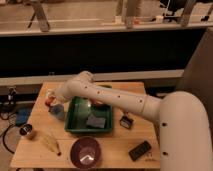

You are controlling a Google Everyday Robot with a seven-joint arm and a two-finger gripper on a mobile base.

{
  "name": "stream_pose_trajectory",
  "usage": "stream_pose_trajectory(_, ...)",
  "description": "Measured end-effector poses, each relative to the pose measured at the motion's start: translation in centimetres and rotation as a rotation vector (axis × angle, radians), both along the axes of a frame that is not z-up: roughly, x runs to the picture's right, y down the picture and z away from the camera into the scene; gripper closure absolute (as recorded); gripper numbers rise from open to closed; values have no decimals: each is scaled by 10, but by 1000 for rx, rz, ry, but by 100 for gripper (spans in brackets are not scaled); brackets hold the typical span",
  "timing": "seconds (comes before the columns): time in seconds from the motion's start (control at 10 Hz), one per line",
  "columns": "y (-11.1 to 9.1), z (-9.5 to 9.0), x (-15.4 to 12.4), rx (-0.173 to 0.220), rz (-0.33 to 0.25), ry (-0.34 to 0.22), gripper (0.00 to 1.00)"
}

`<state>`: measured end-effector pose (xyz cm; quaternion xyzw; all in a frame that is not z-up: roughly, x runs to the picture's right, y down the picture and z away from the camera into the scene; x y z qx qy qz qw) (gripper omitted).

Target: Place pepper in plastic cup

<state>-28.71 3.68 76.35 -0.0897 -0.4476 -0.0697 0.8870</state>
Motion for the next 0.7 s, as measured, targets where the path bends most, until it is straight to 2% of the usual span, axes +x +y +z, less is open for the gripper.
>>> stream_pose_trajectory(0.1,-10,-3,0,-50,128,-30,100)
stream_pose_trajectory(0.2,-14,-1,2,-88,184,-44,100)
stream_pose_trajectory(0.5,-24,3,7,-289,351,-116,100)
stream_pose_trajectory(0.6,-26,4,9,-345,398,-139,100)
stream_pose_trajectory(0.7,-29,3,11,-383,436,-160,100)
